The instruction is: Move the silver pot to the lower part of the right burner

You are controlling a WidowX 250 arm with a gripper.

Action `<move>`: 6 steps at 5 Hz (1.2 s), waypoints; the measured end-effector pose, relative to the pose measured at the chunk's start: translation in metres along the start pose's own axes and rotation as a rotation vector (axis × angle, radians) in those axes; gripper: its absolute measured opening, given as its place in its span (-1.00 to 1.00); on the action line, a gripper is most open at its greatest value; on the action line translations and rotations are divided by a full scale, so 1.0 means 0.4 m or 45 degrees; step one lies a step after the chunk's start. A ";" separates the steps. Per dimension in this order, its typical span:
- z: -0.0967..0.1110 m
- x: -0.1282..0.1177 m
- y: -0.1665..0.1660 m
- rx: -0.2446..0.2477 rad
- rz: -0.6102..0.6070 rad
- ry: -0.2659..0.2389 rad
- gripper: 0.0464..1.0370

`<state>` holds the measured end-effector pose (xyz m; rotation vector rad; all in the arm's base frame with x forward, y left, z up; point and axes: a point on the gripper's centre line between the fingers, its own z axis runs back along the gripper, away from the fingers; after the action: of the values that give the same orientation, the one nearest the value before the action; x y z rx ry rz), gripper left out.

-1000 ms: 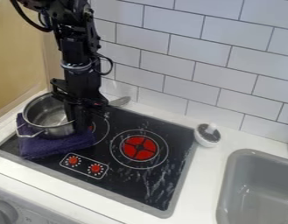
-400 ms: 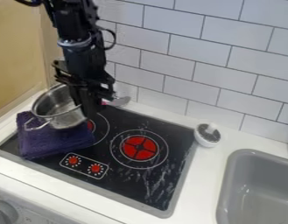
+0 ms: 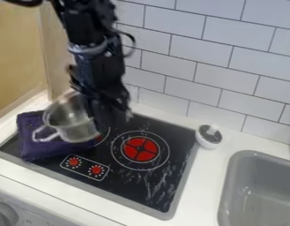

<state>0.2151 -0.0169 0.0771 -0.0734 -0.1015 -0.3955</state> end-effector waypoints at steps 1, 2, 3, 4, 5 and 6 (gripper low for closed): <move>-0.016 -0.021 -0.053 -0.005 -0.098 0.024 -0.98; -0.039 -0.030 -0.107 -0.022 -0.196 0.040 -0.98; -0.054 -0.018 -0.139 -0.031 -0.248 0.022 -0.98; -0.088 -0.015 -0.157 -0.008 -0.307 0.066 -0.98; -0.119 -0.017 -0.157 -0.016 -0.300 0.102 -0.98; -0.147 -0.019 -0.152 0.017 -0.312 0.152 -0.98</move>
<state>0.1897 -0.0752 0.0209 -0.0243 0.0053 -0.6429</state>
